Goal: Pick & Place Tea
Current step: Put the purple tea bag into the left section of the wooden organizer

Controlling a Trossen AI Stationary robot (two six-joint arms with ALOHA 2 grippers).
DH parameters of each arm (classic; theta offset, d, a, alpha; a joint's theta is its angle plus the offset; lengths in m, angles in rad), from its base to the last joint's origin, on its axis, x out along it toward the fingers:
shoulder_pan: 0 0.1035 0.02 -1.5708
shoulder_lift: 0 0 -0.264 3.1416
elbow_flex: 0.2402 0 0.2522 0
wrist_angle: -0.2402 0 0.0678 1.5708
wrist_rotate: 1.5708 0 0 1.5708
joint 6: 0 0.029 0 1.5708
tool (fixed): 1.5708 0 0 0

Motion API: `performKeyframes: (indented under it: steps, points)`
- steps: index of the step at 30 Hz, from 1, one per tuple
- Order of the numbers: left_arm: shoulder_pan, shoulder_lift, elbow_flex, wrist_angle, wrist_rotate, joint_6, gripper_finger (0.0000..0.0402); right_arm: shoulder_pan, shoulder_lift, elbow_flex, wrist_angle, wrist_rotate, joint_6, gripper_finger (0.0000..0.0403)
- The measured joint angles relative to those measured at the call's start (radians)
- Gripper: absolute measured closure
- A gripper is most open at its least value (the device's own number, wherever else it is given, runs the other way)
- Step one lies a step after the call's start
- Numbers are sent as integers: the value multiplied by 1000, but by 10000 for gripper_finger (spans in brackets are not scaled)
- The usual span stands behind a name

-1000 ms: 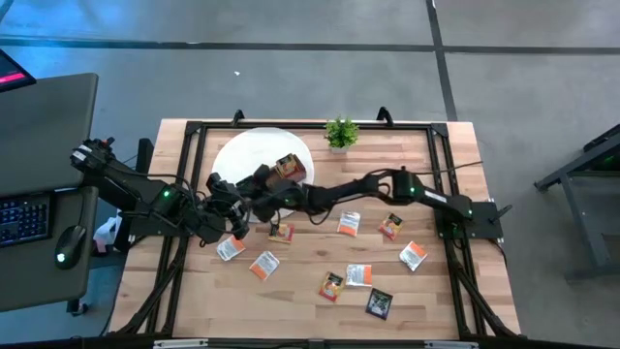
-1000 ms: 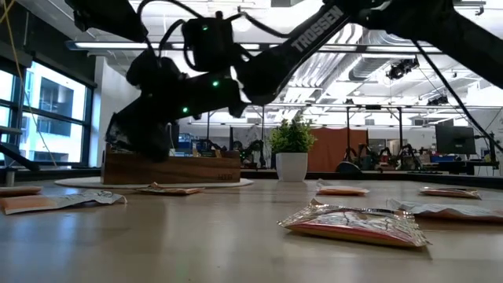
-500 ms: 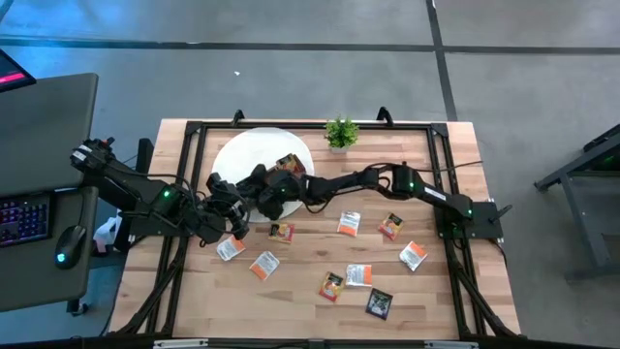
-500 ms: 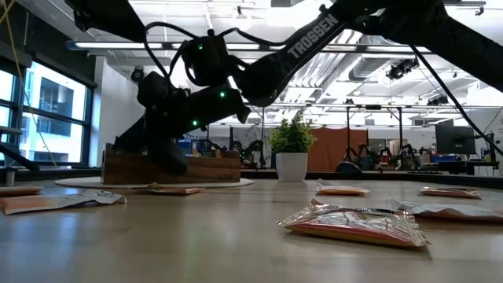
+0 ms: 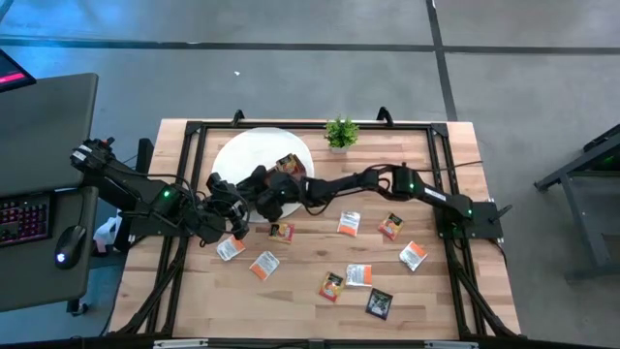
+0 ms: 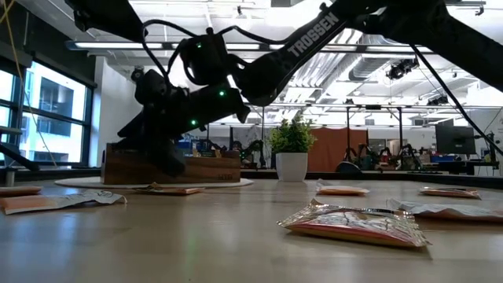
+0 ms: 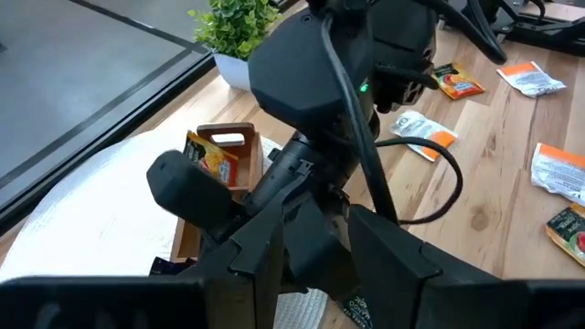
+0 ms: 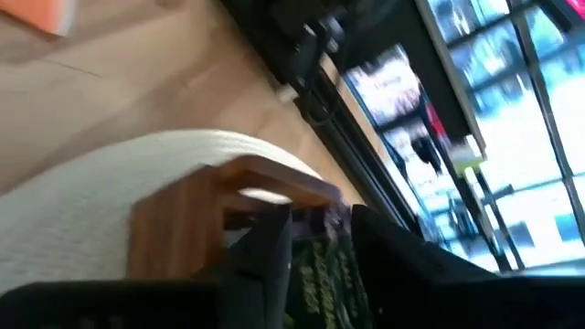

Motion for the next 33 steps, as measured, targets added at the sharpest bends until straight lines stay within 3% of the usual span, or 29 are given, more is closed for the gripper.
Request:
performKeyframes:
  steps: [3, 9, 16, 20, 26, 30, 33]
  points:
    - [0, 0, 0, 0, 0, 0, 278, 16, -8, 0, -21, 88, 72, 274]
    - [0, 0, 0, -1, 15, 0, 278, 61, -101, 0, -253, 100, 150, 274]
    - [0, 0, 0, 0, 18, 0, 278, 108, -316, 0, -698, 178, 77, 295]
    - [0, 0, 0, -1, 18, 0, 278, 111, -459, 0, -983, 230, 163, 309]
    - [0, 0, 0, 5, 19, 0, 278, 133, -641, -1, -1391, 162, 396, 332]
    - [0, 0, 0, 4, 18, 0, 278, 209, -749, -117, -1452, 121, 490, 347]
    - [0, 0, 0, 5, 18, 0, 278, 267, -829, -279, -1392, -32, 567, 354]
